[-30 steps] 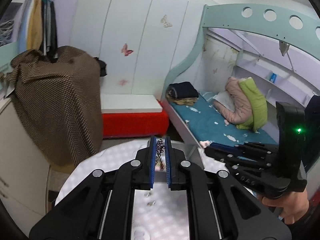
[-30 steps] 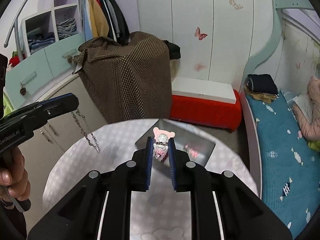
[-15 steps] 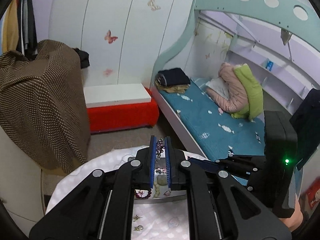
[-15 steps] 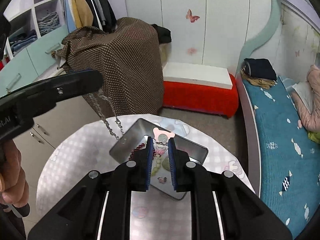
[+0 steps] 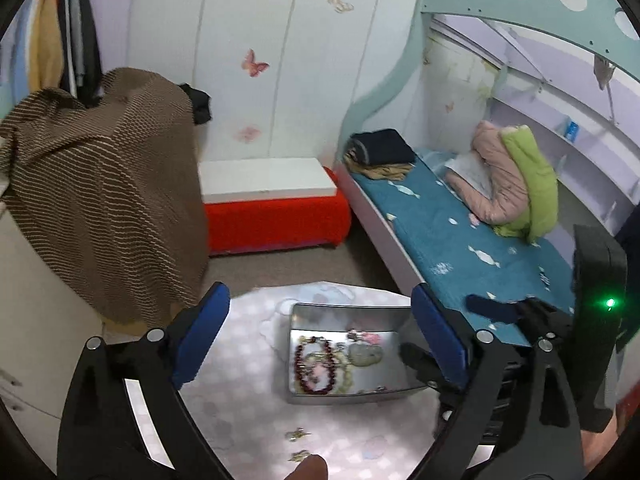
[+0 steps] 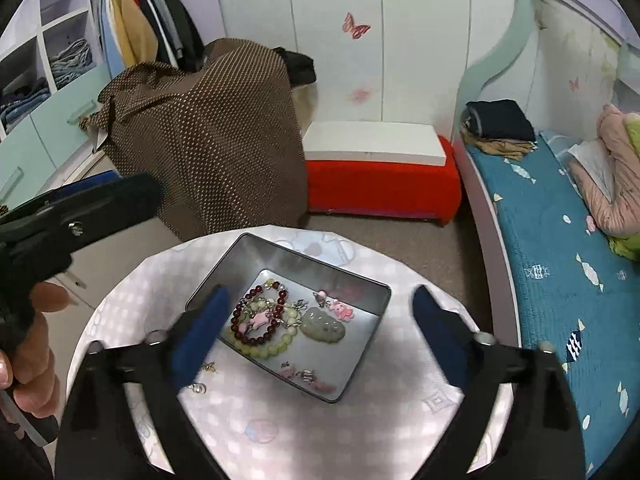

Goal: Organize jewelry
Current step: 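Open both tools over the box to release the necklace and charm, then withdraw both tools from the box back over the pearl earrings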

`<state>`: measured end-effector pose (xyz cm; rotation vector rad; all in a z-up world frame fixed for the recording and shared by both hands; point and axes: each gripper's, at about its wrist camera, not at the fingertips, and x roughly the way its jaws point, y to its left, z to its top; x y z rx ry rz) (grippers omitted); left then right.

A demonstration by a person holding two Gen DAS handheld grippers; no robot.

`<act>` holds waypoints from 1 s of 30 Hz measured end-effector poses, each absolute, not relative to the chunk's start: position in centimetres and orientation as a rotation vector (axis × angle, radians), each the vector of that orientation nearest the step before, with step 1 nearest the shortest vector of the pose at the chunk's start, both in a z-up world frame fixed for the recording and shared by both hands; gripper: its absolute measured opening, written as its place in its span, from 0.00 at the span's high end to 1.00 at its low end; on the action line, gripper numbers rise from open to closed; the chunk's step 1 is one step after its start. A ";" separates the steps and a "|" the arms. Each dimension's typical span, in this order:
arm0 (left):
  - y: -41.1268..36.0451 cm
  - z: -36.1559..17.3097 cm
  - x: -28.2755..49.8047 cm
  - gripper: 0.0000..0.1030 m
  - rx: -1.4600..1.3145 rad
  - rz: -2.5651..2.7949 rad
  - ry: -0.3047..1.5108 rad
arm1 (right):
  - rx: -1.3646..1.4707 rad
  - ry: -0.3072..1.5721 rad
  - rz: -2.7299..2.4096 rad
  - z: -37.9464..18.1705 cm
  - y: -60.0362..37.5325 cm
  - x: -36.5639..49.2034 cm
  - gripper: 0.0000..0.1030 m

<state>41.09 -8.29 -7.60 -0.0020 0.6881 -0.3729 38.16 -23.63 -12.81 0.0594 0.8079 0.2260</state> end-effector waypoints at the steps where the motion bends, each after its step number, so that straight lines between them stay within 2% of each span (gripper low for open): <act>1: -7.9 -7.4 40.7 0.08 -0.001 -0.358 0.673 | 0.064 0.802 0.221 -12.8 -23.7 38.1 0.07; 18: -4.0 -5.0 34.0 0.05 0.015 -0.254 0.542 | 0.117 0.699 0.193 -10.7 -23.3 34.1 0.07; 30: 0.9 -7.3 28.8 0.05 -0.032 -0.136 0.512 | 0.076 0.615 0.201 -9.8 -21.2 29.0 0.07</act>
